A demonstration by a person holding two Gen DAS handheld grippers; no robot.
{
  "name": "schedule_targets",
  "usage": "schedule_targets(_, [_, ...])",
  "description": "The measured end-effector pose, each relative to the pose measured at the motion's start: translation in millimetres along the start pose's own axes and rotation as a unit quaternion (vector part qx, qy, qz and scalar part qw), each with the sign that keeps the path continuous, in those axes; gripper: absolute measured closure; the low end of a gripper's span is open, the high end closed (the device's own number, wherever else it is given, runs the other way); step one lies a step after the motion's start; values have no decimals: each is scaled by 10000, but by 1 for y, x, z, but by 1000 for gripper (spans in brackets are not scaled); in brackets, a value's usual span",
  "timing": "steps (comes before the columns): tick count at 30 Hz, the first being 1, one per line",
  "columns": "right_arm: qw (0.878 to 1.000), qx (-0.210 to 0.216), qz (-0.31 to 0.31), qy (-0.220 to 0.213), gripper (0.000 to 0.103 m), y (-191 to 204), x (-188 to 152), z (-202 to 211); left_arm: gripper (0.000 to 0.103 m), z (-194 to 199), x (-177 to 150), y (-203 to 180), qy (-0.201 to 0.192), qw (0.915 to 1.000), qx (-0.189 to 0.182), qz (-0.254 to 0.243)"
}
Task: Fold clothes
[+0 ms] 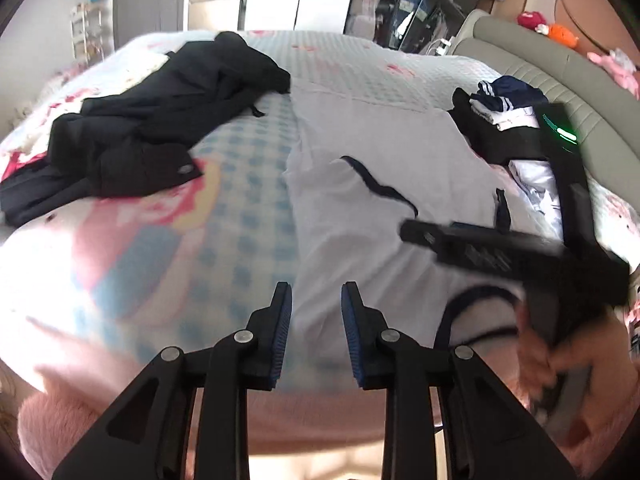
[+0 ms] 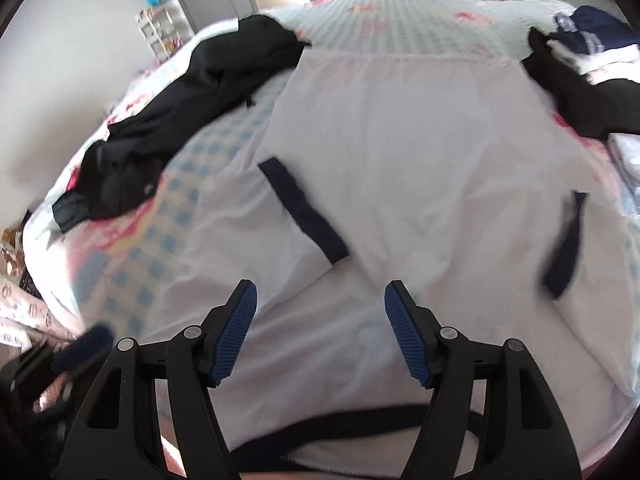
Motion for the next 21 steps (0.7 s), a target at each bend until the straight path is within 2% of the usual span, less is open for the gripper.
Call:
schedule_targets(2, [9999, -125, 15, 42, 35, -9, -5, 3, 76, -18, 5, -1, 244, 9997, 45, -57])
schedule_targets(5, [9994, -314, 37, 105, 35, -23, -13, 7, 75, -40, -9, -4, 755, 9971, -19, -36])
schedule_targets(8, [9991, -345, -2, 231, 35, -39, -30, 10, 64, -41, -31, -8, 895, 9959, -90, -26])
schedule_targets(11, [9993, -199, -158, -286, 42, -48, -32, 37, 62, -26, -32, -11, 625, 9977, -262, 34])
schedule_targets(12, [9971, -128, -173, -726, 40, -49, -26, 58, 62, -18, -28, -11, 421, 9981, -418, 138])
schedule_targets(14, [9936, -179, 52, -1117, 32, -50, -18, 86, 60, -7, -20, -13, 118, 9985, -502, 188])
schedule_targets(16, [9926, -456, 193, -1109, 31, -57, -14, 92, 57, -8, -14, -17, 64, 9989, -450, 96])
schedule_targets(19, [9930, -708, 95, -937, 31, -76, -20, 84, 57, -23, -23, -23, 464, 9984, -319, 23])
schedule_targets(21, [9947, -805, -170, -612, 33, -98, -36, 74, 56, -31, -36, -27, 788, 9966, -229, 14])
Point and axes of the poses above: each gripper's, at about its wrist camera, not at the fingertips, and z roughly against the way its jaws point, y to its left, x to its top, the point moved 8 cm from there along -z, roughly the way its jaws point, and after that the axes turned 11 degrees about -z, right-handed, at the moved point
